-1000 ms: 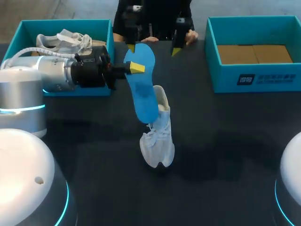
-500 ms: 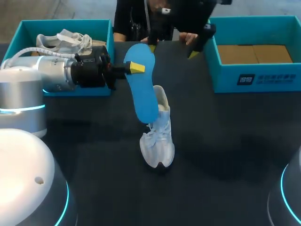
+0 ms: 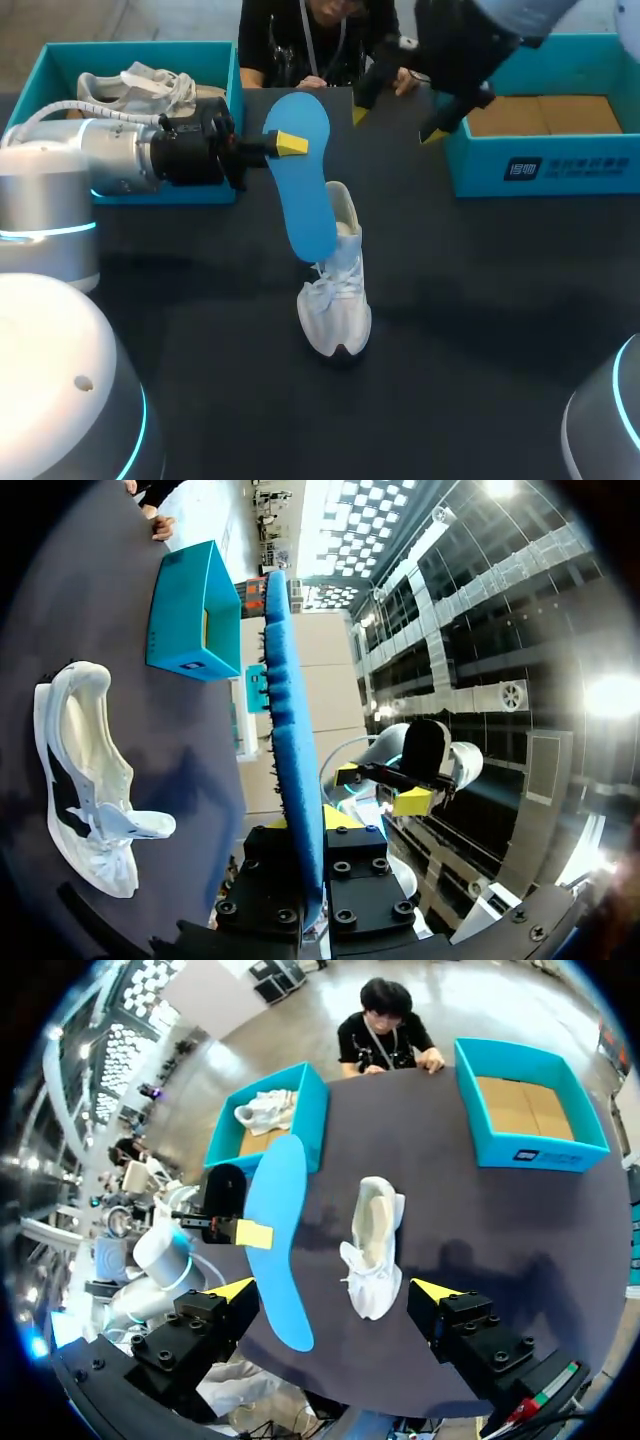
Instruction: Take the shoe out of the shoebox, open the shoe tongue, remove and reinsert the insole, then place the shoe into the shoebox
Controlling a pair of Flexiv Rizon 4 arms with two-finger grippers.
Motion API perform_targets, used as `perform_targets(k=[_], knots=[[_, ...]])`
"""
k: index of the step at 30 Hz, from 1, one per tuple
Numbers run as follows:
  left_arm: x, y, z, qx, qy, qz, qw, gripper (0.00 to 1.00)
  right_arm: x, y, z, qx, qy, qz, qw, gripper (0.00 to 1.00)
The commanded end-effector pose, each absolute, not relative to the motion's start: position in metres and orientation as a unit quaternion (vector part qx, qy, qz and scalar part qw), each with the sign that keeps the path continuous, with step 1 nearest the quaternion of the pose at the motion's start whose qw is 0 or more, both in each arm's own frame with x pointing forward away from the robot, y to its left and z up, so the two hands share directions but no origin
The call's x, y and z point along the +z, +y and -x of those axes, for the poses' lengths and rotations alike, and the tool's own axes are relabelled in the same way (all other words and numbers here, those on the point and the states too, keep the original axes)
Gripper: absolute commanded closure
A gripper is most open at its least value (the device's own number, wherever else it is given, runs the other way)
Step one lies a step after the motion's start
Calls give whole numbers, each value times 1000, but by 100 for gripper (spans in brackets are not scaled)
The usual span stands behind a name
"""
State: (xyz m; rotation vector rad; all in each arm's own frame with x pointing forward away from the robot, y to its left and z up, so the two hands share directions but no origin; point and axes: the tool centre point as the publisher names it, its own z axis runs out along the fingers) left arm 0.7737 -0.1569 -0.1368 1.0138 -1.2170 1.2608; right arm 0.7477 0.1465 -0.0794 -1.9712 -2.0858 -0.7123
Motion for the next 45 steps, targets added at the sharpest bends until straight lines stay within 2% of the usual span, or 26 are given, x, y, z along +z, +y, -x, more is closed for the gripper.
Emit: perform_targets(k=[1,23,45], knots=[[-136,-157,-772,529,-510,-426,529,100,-89,142,-750,-458,-630,538,322,0],[-136,-157,-772,529,-510,-426,529,100,-120,140,-760,-526,-568,475,419,0],[-136,-157,-772,529,-510,-426,529,100,-140,147,-769,-506,-572,485,428,0]])
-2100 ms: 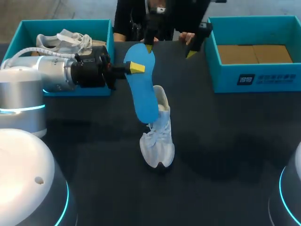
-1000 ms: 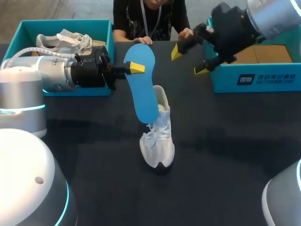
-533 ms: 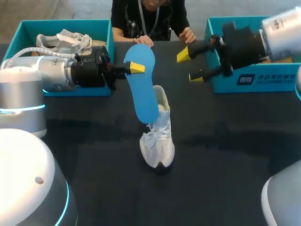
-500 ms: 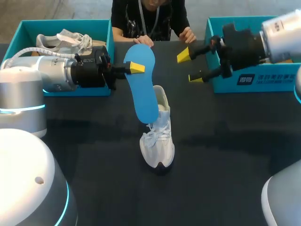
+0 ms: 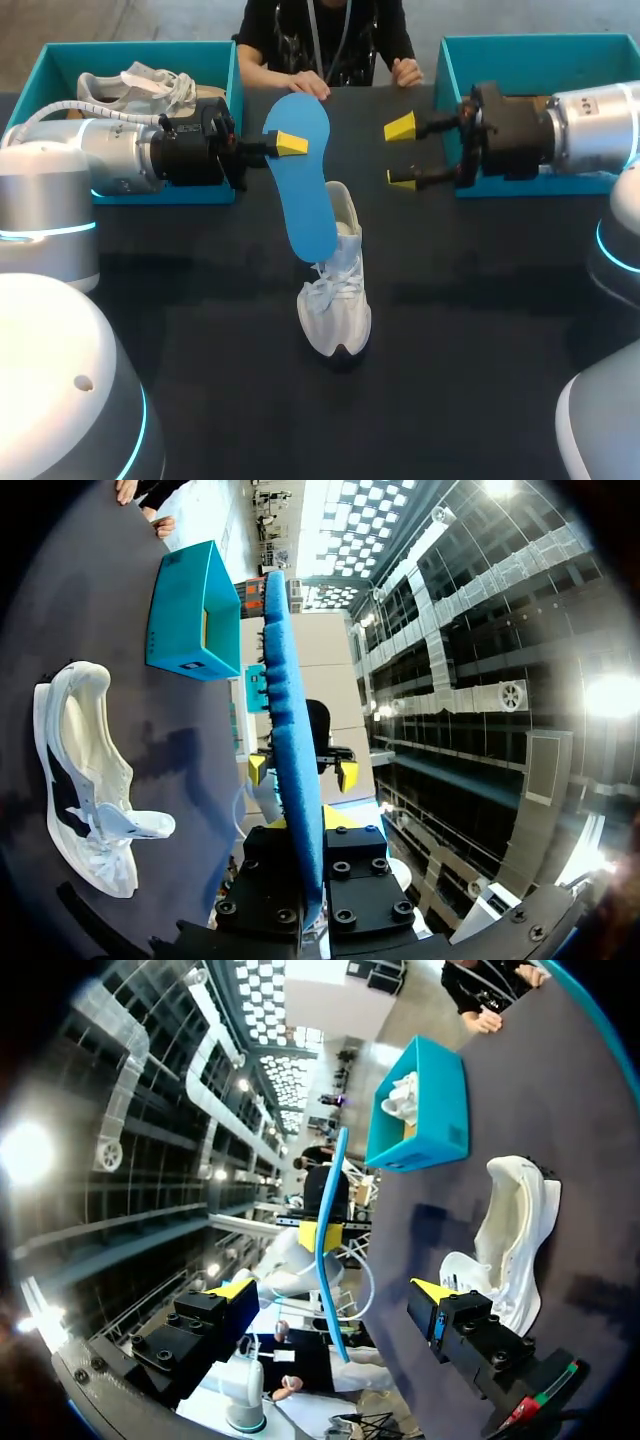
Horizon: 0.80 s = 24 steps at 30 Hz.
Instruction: Take the shoe out of the shoebox, open the shoe tongue, remove and reinsert the insole, then place the shoe into the shoebox
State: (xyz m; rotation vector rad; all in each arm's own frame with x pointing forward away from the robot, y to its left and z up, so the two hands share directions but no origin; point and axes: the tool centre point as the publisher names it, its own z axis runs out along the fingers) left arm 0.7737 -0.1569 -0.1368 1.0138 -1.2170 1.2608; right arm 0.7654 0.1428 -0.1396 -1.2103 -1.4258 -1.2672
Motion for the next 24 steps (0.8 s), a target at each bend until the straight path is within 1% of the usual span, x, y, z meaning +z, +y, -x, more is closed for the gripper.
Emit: perform_targets(k=[1,17,22,24], knots=[[-136,-157,-772,529,-510,-426,529,100,-140,148,-769,-505,-571,485,428,0],[-136,-157,-772,529,-510,-426,529,100,-139,148,-769,-505,-568,488,430,0],[-136,-155,-774,557,-567,-354,492,100,-139,148,-769,-505,-568,488,430,0],[-139,-154,-775,564,-599,-326,465,100,-139,148,-769,-505,-568,488,430,0]])
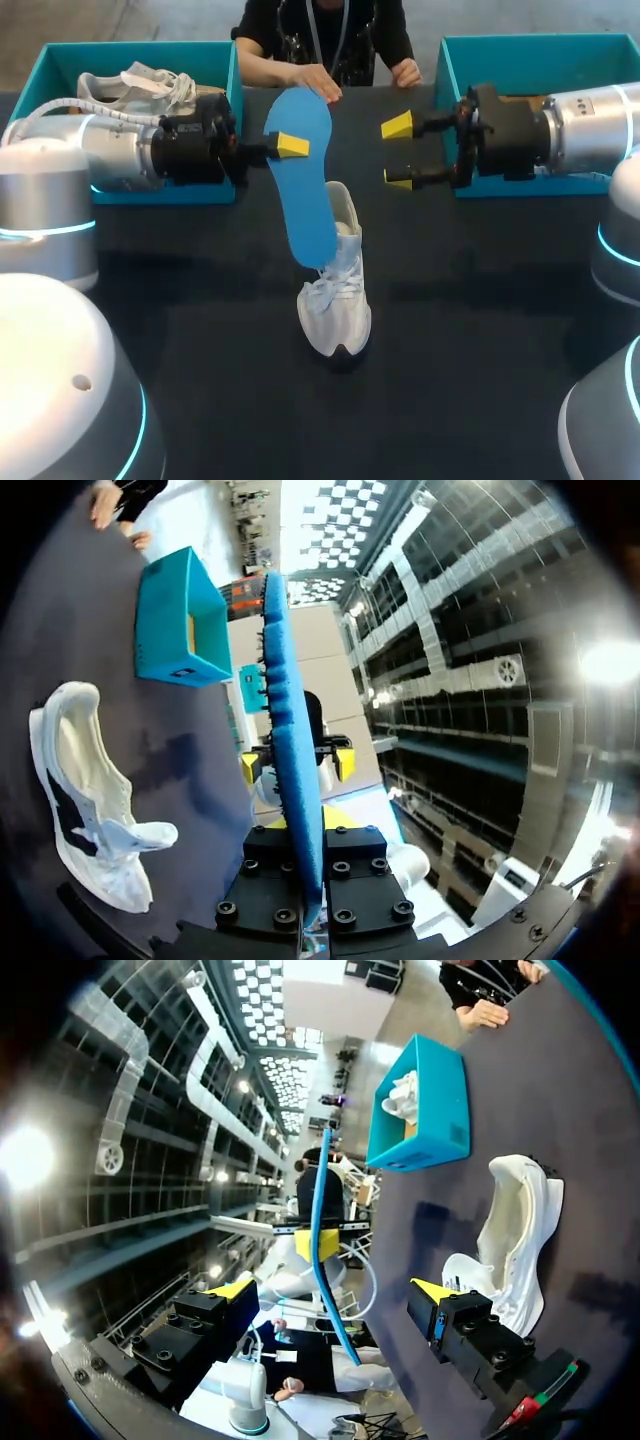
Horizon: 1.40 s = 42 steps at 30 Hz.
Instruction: Take the shoe out of the shoebox, open the shoe tongue, remove and reinsert the insole, then place the shoe into the shoebox
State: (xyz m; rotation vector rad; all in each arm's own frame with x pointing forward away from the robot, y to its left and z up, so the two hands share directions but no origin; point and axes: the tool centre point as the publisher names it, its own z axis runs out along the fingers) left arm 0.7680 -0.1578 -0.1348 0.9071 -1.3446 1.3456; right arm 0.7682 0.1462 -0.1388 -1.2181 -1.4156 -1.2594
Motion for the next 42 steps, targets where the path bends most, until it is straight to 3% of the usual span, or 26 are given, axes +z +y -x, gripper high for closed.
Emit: perform_targets(k=[1,7,10,16,26,42], knots=[[-140,-153,-775,569,-602,-318,461,100,-139,148,-769,-505,-568,488,430,0],[-147,-148,-777,600,-688,-226,341,100,-139,148,-769,-505,-568,488,430,0],[-150,-145,-783,616,-733,-158,240,100,-139,148,-769,-505,-568,488,430,0],[-147,-143,-788,646,-749,-70,132,100,-139,148,-769,-505,-568,488,430,0],[-131,-143,-795,695,-717,52,-21,100,-139,148,-769,-505,-568,488,430,0],[-132,-146,-799,669,-656,292,-189,100,-139,148,-769,-505,-568,488,430,0]])
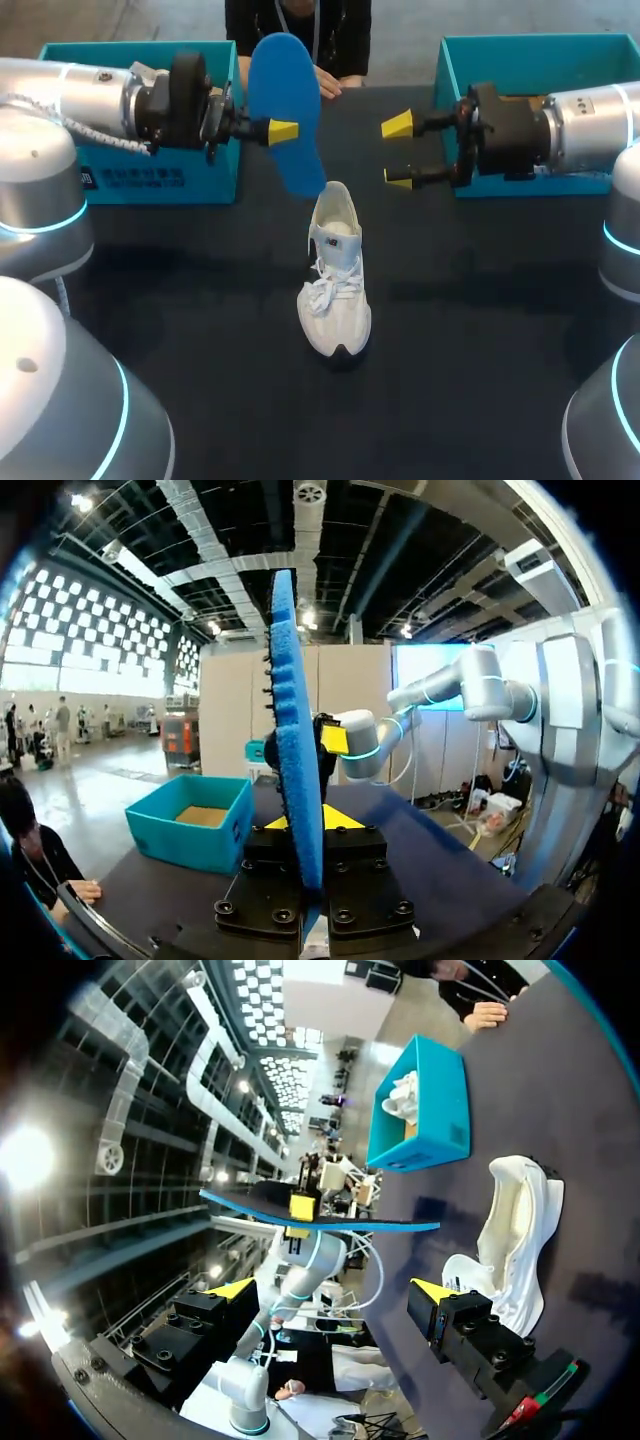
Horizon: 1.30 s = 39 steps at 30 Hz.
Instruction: Take the shoe out of the shoebox, open the shoe tongue, remove and reinsert the insole, then place the shoe into the shoebox
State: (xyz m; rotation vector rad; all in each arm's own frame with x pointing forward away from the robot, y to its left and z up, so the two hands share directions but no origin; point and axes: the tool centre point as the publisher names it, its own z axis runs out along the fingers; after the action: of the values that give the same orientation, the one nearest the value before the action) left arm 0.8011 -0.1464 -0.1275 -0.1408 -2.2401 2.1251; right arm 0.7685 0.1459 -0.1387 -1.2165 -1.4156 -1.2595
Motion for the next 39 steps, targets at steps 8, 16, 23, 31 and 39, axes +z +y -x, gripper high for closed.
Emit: perform_targets(k=[8,16,23,31,39], knots=[[-133,-146,-802,653,-657,313,-208,100,-139,148,-769,-505,-568,488,430,0],[-133,-146,-802,653,-657,313,-208,100,-139,148,-769,-505,-568,488,430,0],[-133,-146,-802,653,-657,313,-208,100,-139,148,-769,-505,-568,488,430,0],[-133,-145,-806,641,-620,359,-275,100,-139,148,-769,-505,-568,488,430,0],[-141,-146,-813,562,-577,440,-398,100,-139,148,-769,-505,-568,488,430,0]])
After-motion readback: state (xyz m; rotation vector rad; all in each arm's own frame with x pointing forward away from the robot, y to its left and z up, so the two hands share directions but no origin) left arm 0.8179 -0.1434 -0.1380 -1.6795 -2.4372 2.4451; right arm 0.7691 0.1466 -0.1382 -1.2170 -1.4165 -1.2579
